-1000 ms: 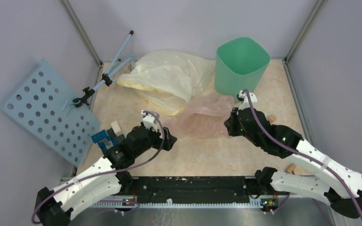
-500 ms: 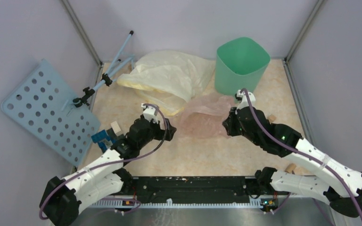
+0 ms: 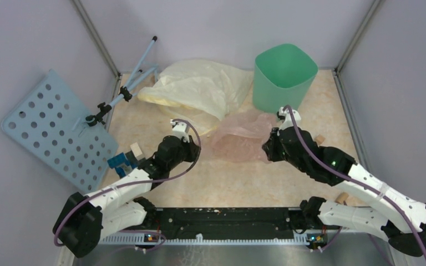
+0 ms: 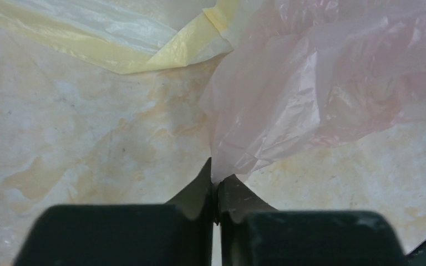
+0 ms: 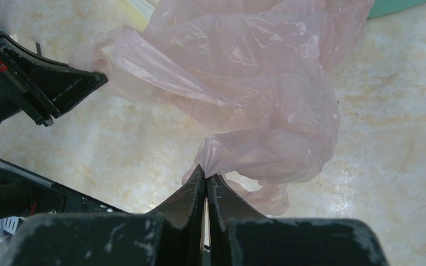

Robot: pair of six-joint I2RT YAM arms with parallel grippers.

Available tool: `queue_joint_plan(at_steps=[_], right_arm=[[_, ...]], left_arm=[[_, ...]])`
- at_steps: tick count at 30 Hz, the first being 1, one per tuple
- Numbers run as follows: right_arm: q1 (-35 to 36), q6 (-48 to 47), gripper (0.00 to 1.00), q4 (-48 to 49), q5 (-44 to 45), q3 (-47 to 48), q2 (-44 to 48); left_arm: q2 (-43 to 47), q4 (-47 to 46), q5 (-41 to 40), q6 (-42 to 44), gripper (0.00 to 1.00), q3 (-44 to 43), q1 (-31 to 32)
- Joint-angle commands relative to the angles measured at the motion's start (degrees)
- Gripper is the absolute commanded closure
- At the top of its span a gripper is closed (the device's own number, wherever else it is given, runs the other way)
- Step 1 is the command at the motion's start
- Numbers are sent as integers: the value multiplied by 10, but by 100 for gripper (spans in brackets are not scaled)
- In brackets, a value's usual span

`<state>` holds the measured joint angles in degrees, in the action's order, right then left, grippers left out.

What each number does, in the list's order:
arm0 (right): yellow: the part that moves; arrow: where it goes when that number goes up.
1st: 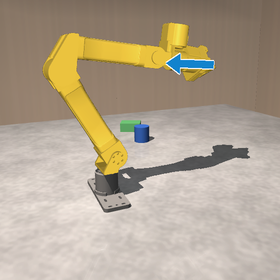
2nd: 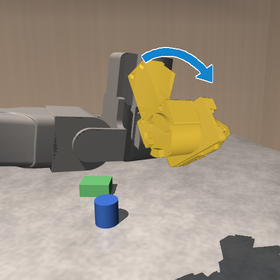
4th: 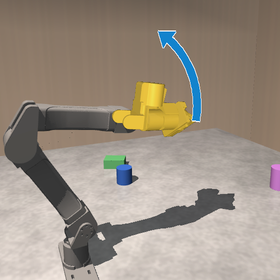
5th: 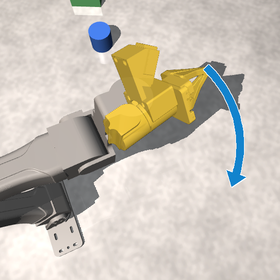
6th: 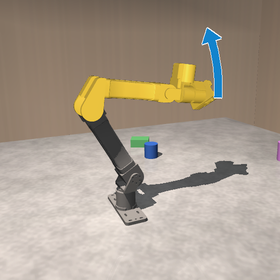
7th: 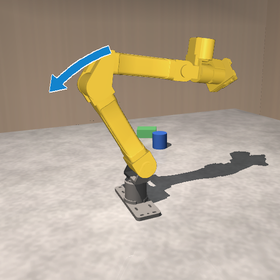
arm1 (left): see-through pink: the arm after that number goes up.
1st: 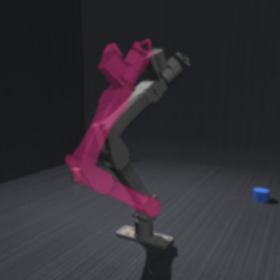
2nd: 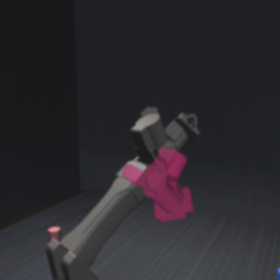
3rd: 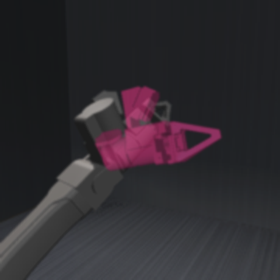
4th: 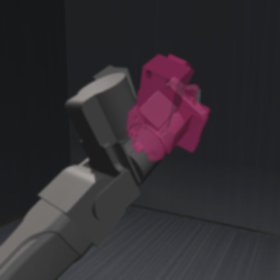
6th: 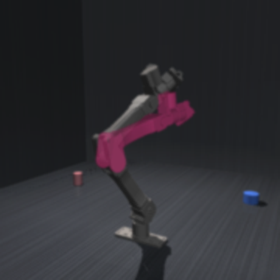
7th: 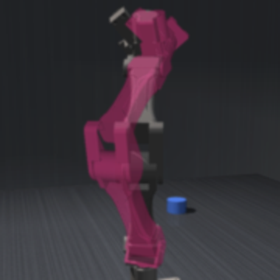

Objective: Put the trash bags into the trash bin

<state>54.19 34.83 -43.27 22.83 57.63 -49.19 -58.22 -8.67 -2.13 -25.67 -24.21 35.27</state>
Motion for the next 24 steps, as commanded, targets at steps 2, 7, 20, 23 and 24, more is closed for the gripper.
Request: queue_joint_plan(at_steps=[2,7,20,23,24], right_arm=[[-5,17,100,-25,32,-4,25],[-4,26,100,-46,58,-15,41],[-5,46,67,-58,57,-45,62],[-5,21,45,-51,26,-41,67],[-5,9,44,-44,12,-37,73]], left_arm=[[15,6,-8,11,100,-34,-4],[48,82,3,18,100,-85,-3],[92,262,111,40,100,-251,-3],[96,253,152,38,100,-263,-3],[98,247,162,35,100,-265,-3]])
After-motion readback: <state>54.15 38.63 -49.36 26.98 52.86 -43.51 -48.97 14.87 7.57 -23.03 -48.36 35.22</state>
